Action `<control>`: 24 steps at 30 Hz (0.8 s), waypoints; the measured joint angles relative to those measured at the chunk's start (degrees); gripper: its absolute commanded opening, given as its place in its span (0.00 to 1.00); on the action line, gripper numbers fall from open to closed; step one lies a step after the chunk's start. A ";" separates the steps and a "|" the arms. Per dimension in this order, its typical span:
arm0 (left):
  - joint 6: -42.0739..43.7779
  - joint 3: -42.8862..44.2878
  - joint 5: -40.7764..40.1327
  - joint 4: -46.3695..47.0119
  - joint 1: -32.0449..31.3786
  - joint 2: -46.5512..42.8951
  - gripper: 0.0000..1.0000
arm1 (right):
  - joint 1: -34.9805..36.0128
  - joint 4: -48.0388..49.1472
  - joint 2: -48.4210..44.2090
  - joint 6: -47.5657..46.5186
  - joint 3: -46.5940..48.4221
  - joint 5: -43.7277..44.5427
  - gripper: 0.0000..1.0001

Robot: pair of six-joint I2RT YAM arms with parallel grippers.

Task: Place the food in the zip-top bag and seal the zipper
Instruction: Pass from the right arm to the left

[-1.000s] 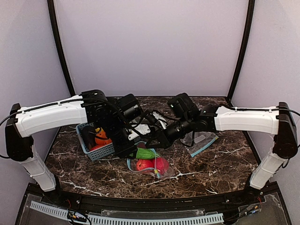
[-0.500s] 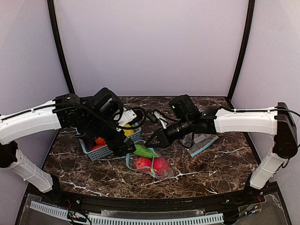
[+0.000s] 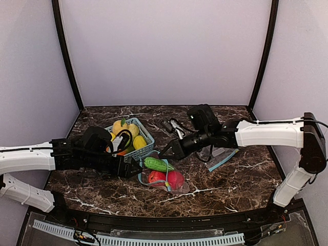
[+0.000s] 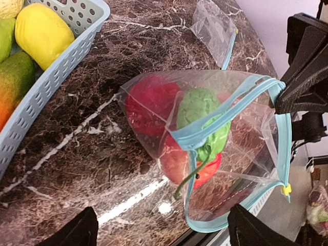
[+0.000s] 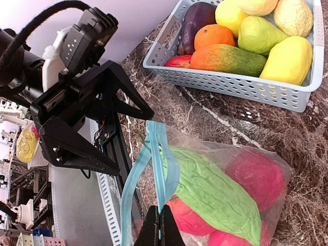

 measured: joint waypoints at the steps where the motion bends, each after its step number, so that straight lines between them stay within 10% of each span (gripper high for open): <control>1: -1.66 -1.20 0.31 1.81 0.00 -0.28 0.80 | -0.04 0.11 -0.02 0.11 -0.02 0.04 0.00; 20: -11.17 -5.64 4.22 16.65 0.00 3.78 0.34 | -0.09 1.38 -0.24 1.29 -0.35 3.26 0.00; 24: -11.85 -5.66 4.85 17.29 0.00 3.78 0.06 | -0.09 1.29 -0.24 1.31 -0.35 5.55 0.01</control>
